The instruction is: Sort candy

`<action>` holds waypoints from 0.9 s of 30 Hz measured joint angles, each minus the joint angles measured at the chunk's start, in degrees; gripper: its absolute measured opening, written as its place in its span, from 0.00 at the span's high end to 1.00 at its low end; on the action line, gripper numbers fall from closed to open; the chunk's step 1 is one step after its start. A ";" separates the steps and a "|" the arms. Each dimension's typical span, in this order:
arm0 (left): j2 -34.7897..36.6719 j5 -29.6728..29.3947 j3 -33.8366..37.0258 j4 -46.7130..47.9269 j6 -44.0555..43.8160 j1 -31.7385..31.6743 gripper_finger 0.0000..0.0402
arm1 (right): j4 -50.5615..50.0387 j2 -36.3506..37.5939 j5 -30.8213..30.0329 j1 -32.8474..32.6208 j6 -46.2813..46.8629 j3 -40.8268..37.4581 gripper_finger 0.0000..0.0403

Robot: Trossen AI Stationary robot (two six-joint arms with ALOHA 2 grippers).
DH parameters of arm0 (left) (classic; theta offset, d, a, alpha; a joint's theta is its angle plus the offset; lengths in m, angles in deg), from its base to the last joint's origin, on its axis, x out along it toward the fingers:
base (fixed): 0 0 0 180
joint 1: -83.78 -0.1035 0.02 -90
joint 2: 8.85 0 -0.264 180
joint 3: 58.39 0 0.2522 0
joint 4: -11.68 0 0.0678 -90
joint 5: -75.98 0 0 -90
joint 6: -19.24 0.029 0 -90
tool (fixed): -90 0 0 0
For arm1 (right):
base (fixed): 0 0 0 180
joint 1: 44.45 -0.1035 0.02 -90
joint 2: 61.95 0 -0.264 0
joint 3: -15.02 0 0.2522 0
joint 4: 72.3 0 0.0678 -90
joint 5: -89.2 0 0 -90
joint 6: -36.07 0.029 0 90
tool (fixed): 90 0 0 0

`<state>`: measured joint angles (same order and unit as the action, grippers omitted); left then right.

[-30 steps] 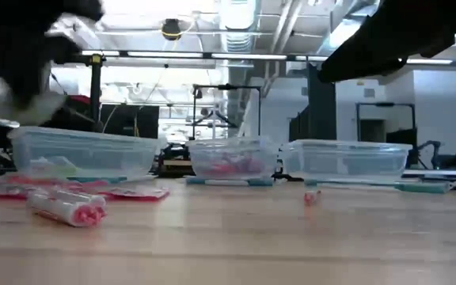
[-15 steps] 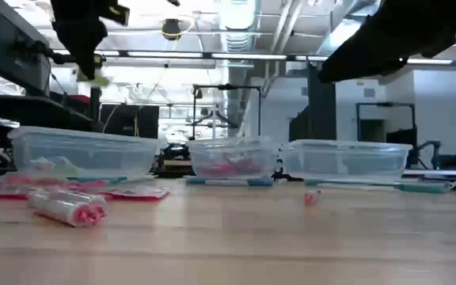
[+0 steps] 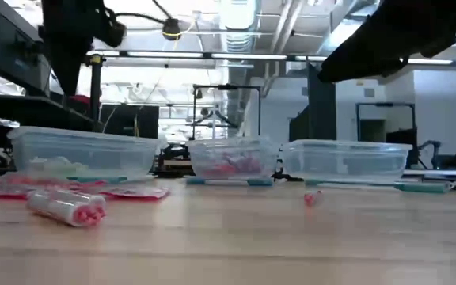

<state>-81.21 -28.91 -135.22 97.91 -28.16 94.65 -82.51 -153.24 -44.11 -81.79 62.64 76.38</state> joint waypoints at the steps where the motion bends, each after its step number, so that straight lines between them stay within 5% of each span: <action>1: -0.55 -0.14 0.00 -0.33 -3.12 2.68 0.63 | 0.00 0.00 0.00 -0.02 0.00 0.00 0.67; 10: -9.42 -11.00 0.00 0.59 -37.83 22.37 0.64 | -0.09 0.00 0.01 -0.02 0.02 0.00 0.67; 19: -19.58 -7.77 5.96 0.03 -48.26 23.57 0.64 | -0.09 0.00 0.02 -0.15 0.02 0.00 0.67; 27: -12.64 -8.16 15.11 -3.25 -56.24 22.80 0.64 | -0.06 0.00 0.02 -0.15 0.04 0.00 0.67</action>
<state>-93.84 -37.07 -120.12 94.66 -84.40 117.45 -82.57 -153.24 -44.09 -81.95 62.69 76.38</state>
